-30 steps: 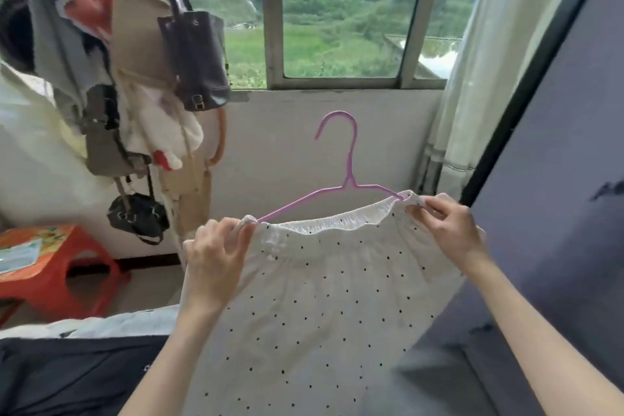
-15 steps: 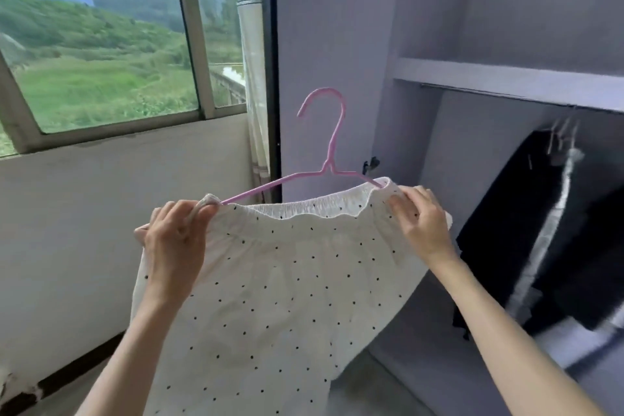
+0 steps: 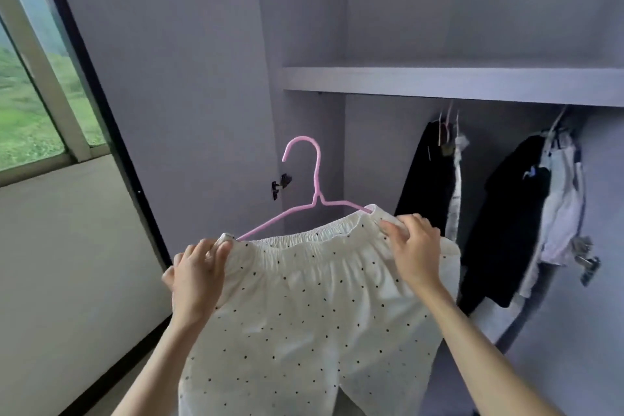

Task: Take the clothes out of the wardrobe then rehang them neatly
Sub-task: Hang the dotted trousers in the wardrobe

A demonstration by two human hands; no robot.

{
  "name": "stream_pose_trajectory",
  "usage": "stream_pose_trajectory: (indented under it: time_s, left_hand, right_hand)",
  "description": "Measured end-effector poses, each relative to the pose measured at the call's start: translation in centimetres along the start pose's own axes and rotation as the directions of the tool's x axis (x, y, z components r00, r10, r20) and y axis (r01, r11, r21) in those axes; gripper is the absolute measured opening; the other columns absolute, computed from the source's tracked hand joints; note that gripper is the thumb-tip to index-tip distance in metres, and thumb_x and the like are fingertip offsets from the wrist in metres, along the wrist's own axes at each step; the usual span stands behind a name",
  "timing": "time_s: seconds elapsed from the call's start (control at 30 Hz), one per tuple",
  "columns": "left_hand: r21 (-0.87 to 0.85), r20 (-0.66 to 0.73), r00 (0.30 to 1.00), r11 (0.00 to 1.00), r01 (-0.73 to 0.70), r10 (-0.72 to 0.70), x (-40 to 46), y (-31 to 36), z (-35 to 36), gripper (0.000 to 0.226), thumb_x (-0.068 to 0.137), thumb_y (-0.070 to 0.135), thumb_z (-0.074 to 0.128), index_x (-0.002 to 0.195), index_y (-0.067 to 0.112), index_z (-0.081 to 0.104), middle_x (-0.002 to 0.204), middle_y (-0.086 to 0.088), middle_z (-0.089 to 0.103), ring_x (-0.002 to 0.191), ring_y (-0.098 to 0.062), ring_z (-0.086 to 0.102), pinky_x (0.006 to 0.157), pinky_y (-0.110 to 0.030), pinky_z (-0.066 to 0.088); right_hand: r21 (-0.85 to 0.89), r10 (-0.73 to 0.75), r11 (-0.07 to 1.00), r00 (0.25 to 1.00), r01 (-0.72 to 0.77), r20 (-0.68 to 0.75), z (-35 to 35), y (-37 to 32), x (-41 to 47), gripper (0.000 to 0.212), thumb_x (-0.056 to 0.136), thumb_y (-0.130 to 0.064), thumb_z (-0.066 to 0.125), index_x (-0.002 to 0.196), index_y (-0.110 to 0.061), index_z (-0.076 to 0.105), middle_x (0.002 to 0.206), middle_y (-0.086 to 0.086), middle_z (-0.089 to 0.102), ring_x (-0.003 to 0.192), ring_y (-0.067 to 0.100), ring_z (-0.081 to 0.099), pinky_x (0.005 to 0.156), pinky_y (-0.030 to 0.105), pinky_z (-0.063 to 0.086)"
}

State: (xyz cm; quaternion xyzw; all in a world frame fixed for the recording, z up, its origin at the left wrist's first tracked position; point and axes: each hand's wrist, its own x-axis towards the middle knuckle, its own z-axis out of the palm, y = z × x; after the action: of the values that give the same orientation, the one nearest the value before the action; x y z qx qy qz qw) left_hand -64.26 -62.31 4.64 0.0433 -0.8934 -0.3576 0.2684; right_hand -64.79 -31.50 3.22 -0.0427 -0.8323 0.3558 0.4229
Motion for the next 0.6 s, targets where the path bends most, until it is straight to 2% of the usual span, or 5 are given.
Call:
stream_pose_trajectory:
  time_s: [0.07,0.2,0.27,0.37,0.6]
  left_hand:
    - [0.060,0.099,0.994,0.997,0.049,-0.055,0.7,0.1,2.7,0.024,0.094,0.031,0.050,0.104,0.013,0.063,0.105,-0.011,0.061,0.107,-0.034,0.048,0.096,-0.044,0.028]
    - [-0.044,0.315,0.948,0.998,-0.039,0.051,2.2,1.3,7.1,0.041,0.096,0.021,0.047,0.136,0.012,0.043,0.135,-0.011,0.049,0.123,-0.029,0.043,0.097,-0.036,0.033]
    - [-0.070,0.400,0.914,0.997,-0.044,0.068,2.7,2.1,8.9,0.048,0.096,0.022,0.046,0.142,0.014,0.033,0.142,-0.008,0.042,0.128,-0.026,0.041,0.099,-0.031,0.032]
    - [-0.077,0.458,0.882,0.993,-0.087,0.113,3.7,3.1,11.3,0.050,0.097,0.023,0.044,0.144,0.013,0.028,0.147,-0.005,0.035,0.135,-0.021,0.032,0.104,-0.027,0.026]
    - [-0.161,0.400,0.859,0.947,-0.277,0.319,10.8,3.9,15.0,0.042,0.096,0.016,0.046,0.137,0.009,0.041,0.141,-0.009,0.042,0.131,-0.026,0.038,0.103,-0.029,0.029]
  right_hand:
    - [-0.066,0.016,0.998,1.000,-0.017,-0.003,-0.2,1.7,0.2,0.036,0.082,-0.044,0.054,0.069,-0.010,0.058,0.070,-0.011,0.049,0.067,0.013,0.045,0.073,0.030,0.029]
    - [-0.236,0.046,0.970,0.999,-0.050,-0.024,-0.9,4.0,1.2,0.029,0.084,-0.030,0.066,0.064,-0.011,0.055,0.060,-0.009,0.046,0.054,0.014,0.041,0.060,0.033,0.037]
    - [-0.381,0.106,0.919,0.994,-0.100,-0.004,-0.8,4.6,1.9,0.029,0.085,-0.030,0.066,0.067,-0.009,0.057,0.061,-0.002,0.052,0.051,0.015,0.039,0.056,0.028,0.032]
    - [-0.548,0.349,0.797,0.934,-0.254,0.075,0.3,4.9,2.8,0.034,0.093,-0.043,0.048,0.081,-0.012,0.057,0.074,-0.002,0.057,0.059,0.015,0.043,0.051,0.026,0.025]
    - [-0.445,0.638,0.723,0.758,-0.528,0.137,6.2,5.6,6.7,0.039,0.092,-0.038,0.042,0.061,-0.015,0.037,0.058,-0.003,0.043,0.051,0.013,0.040,0.050,0.025,0.025]
